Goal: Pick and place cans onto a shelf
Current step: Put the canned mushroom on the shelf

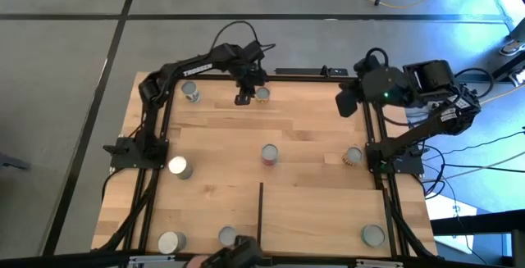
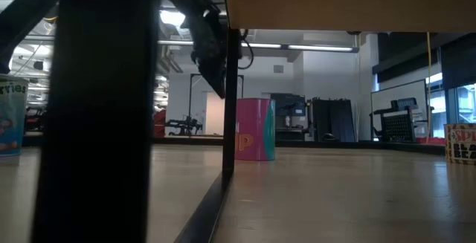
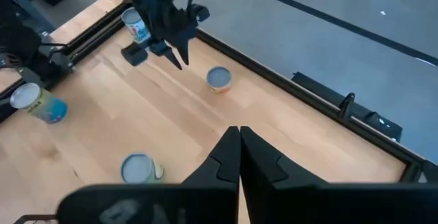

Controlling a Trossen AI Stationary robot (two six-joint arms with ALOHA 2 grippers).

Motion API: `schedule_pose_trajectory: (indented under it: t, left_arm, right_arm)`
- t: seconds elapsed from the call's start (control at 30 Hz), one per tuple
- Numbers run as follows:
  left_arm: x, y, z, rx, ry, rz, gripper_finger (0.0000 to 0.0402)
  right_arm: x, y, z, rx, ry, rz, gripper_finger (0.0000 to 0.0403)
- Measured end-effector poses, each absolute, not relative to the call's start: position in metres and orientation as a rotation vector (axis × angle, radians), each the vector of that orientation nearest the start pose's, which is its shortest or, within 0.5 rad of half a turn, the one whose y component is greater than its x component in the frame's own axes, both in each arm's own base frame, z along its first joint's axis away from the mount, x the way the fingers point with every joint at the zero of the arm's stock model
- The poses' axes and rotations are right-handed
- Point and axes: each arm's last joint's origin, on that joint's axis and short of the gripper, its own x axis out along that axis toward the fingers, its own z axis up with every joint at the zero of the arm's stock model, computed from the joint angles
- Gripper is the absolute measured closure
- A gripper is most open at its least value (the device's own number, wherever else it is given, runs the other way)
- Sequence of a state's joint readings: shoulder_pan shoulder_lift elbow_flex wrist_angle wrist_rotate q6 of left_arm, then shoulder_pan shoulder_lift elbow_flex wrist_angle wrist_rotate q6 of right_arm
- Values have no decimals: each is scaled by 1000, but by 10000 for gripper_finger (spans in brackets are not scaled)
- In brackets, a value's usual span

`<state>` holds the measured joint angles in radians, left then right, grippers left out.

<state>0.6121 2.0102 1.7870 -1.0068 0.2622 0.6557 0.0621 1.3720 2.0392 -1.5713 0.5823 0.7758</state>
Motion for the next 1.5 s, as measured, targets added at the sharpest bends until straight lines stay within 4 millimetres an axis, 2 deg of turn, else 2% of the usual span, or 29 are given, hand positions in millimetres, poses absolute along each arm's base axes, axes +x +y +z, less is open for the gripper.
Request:
schedule_pose_trajectory:
  t: [0.23,0.37,0.63,0.77,0.9,1.0,1.13,1.3,1.37,1.5]
  left_arm:
    - [345,230,253,212,1222,-121,330]
    - [339,234,256,211,1244,-82,330]
    - [322,260,262,-42,1218,135,330]
    - [316,280,279,-168,1078,222,330]
    - [311,297,286,-302,953,310,330]
    - [308,303,279,-399,952,358,330]
    - [310,312,257,-508,984,364,330]
    - [318,316,231,-633,961,218,330]
    - [322,316,225,-627,970,206,330]
    - [328,315,217,-491,1026,224,330]
  right_arm:
    - [181,-9,489,407,627,-792,398]
    - [181,-9,489,405,626,-795,398]
    - [180,-10,489,386,604,-832,398]
    - [180,-10,489,400,595,-841,398]
    - [180,-10,489,405,593,-843,398]
    - [180,-10,489,407,591,-845,398]
    - [180,-10,489,406,590,-848,398]
    - [181,-10,490,408,586,-847,398]
    - [181,-10,490,408,586,-846,398]
    - [181,-10,490,408,586,-846,398]
